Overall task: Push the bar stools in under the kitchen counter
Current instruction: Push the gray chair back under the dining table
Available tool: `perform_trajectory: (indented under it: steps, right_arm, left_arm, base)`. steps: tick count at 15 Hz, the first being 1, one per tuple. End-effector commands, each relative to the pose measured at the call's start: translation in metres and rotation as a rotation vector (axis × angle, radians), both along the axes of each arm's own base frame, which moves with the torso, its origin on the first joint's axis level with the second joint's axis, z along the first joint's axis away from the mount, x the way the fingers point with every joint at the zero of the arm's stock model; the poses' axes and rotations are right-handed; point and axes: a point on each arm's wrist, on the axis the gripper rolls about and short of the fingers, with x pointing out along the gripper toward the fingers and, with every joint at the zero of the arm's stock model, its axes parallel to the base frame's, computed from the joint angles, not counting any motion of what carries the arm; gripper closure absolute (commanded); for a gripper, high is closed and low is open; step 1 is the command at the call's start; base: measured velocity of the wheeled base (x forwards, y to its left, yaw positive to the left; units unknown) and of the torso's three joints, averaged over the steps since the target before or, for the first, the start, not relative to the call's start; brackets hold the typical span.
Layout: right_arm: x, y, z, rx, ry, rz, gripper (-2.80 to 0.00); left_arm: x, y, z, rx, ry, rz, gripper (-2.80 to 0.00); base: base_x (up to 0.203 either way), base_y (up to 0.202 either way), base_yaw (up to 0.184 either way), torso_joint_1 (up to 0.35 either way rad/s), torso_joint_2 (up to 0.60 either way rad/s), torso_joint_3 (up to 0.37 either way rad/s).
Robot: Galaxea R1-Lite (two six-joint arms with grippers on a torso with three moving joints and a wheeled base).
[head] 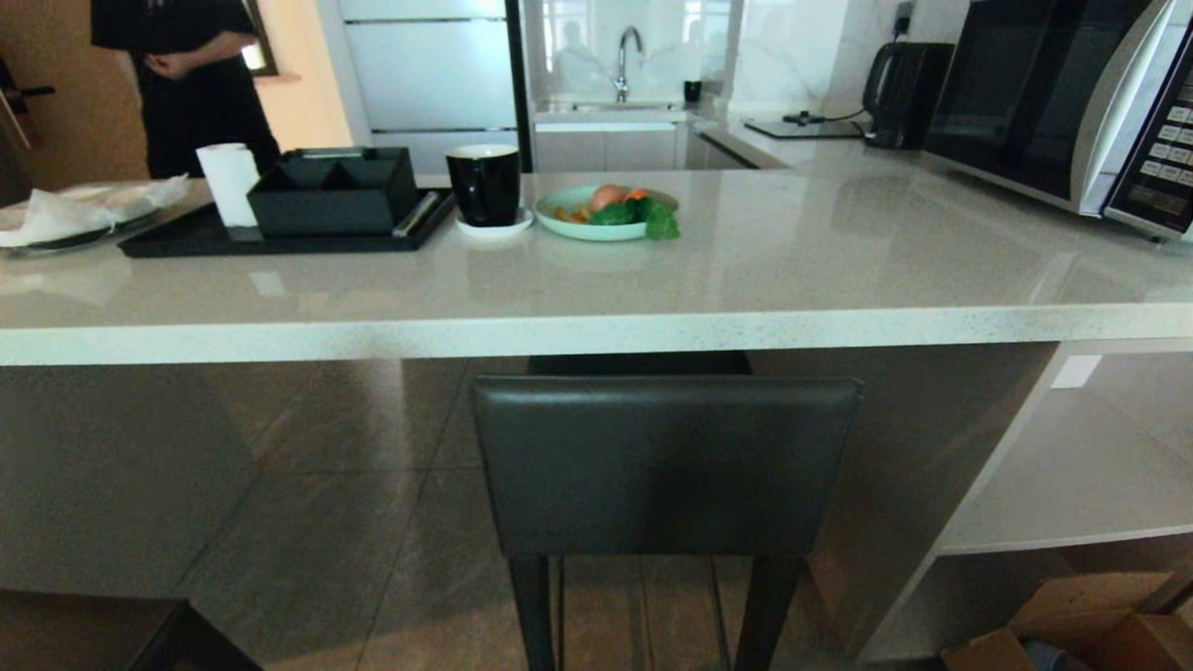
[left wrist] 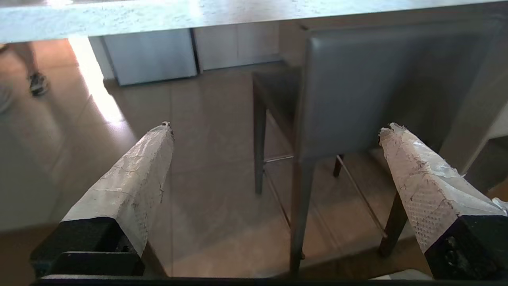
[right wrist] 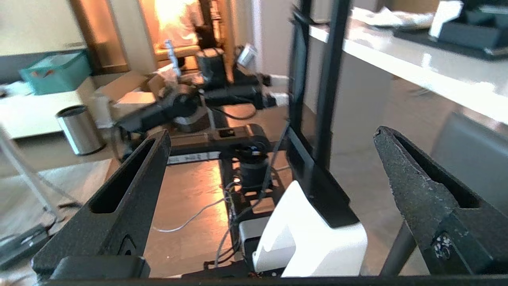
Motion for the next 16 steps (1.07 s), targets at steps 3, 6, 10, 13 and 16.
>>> perform_trajectory:
  steps: [3, 6, 10, 13, 16]
  right_arm:
    - [-0.018, -0.003, -0.012, -0.005, -0.021, 0.043, -2.80]
    - [-0.028, -0.007, -0.057, 0.022, 0.031, 0.064, -2.80]
    - [0.022, -0.011, -0.107, 0.306, 0.179, -0.195, -2.80]
    - [0.060, -0.017, -0.148, 0.322, -0.006, -0.653, -2.80]
    - [0.083, -0.025, -0.188, 0.081, -0.136, -1.142, -2.80]
  left_arm:
    - [-0.002, 0.000, -0.006, 0.000, -0.008, 0.005, -2.80]
    - [0.002, 0.000, -0.012, 0.004, 0.017, 0.007, -2.80]
    - [0.010, 0.001, -0.022, 0.001, 0.023, 0.047, -2.80]
    - [0.018, 0.002, -0.031, -0.005, 0.007, 0.087, -2.80]
    - [0.024, 0.002, -0.040, -0.005, 0.012, 0.093, -2.80]
  base:
    - [0.000, 0.000, 0.000, 0.000, 0.00, 0.000]
    - [0.000, 0.000, 0.000, 0.000, 0.00, 0.000]
    - [0.000, 0.000, 0.000, 0.000, 0.00, 0.000]
    - [0.000, 0.000, 0.000, 0.000, 0.00, 0.000]
    - [0.000, 0.000, 0.000, 0.000, 0.00, 0.000]
